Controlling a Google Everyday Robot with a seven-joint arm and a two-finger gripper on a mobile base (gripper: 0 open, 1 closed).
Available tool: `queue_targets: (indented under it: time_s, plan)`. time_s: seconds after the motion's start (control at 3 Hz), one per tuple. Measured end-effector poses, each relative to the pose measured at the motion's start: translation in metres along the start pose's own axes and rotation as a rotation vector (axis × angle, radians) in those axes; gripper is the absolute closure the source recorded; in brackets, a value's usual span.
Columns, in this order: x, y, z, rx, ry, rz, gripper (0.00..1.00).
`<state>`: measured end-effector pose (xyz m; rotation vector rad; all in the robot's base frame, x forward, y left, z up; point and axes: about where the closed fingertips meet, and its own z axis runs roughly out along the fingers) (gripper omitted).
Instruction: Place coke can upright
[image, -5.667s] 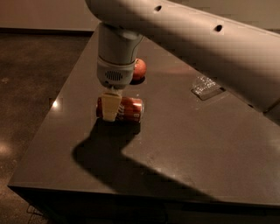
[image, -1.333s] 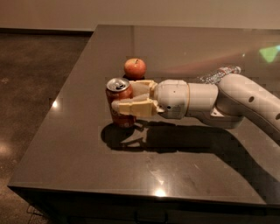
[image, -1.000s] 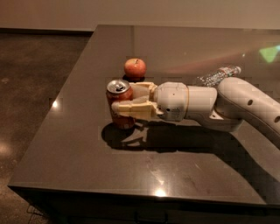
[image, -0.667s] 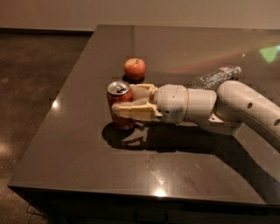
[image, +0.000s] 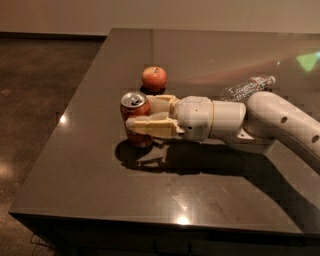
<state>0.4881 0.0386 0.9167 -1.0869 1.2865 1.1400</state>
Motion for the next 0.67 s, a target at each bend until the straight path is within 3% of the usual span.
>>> queue_targets:
  time_s: [0.33, 0.67]
  plan:
    - [-0.0007, 0.0012, 0.0020, -0.004, 0.000, -0.001, 0.00]
    - [-0.0007, 0.0012, 0.0021, -0.004, 0.000, -0.001, 0.00]
